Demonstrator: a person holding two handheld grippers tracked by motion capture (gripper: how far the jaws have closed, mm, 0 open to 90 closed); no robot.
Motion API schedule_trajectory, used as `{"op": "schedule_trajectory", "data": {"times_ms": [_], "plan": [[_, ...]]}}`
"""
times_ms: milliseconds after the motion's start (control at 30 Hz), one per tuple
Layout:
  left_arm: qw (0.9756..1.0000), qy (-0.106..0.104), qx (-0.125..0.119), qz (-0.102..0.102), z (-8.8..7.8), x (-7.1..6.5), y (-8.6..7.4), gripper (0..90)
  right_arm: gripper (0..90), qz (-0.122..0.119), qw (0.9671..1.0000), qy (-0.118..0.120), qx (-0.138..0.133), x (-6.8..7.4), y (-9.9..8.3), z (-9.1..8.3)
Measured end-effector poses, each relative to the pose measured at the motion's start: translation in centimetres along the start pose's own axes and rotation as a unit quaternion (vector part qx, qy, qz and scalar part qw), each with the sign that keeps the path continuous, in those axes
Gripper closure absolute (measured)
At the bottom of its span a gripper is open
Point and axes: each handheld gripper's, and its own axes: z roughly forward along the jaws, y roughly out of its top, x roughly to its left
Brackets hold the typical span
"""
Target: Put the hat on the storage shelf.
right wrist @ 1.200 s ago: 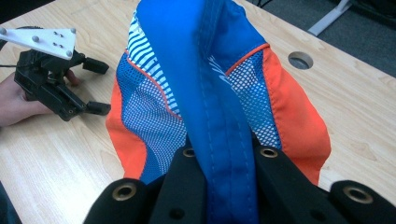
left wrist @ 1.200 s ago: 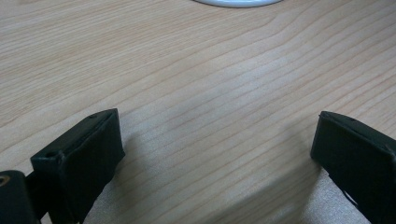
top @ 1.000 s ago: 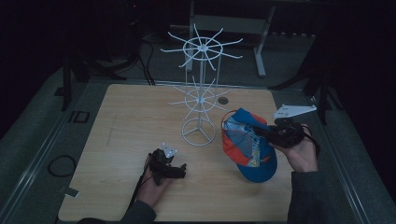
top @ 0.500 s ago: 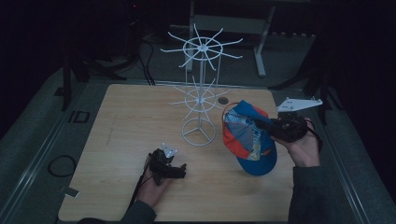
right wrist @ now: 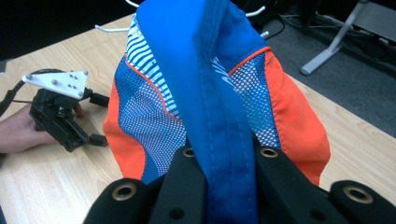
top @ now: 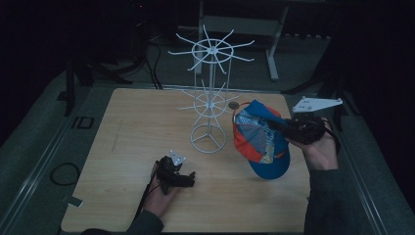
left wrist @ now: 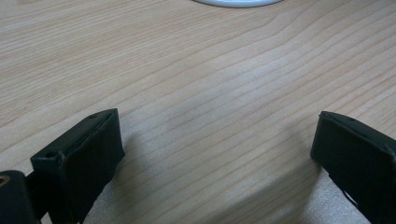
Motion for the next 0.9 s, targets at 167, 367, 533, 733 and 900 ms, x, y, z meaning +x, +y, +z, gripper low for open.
{"op": "schedule_trajectory", "data": {"times_ms": [167,367,533,733,900], "plan": [[1.0,0.0,0.0,0.0,0.0,0.0,0.0,2.6,87.8,-0.004,0.9999,0.006,-0.009,-0.3,0.4,-0.2],[1.0,0.0,0.0,0.0,0.0,0.0,0.0,2.6,87.8,-0.006,0.9995,0.009,-0.028,-0.7,1.4,-0.8],[1.0,0.0,0.0,0.0,0.0,0.0,0.0,2.6,87.8,-0.009,0.999,0.008,-0.044,-0.8,2.1,-1.4],[1.0,0.0,0.001,0.001,0.0,0.0,0.0,2.6,87.8,-0.008,0.9985,0.005,-0.055,-1.1,2.4,-1.9],[1.0,0.0,0.001,0.001,0.0,0.0,0.0,2.6,87.8,-0.004,0.998,0.006,-0.063,-1.3,2.5,-2.1]]}}
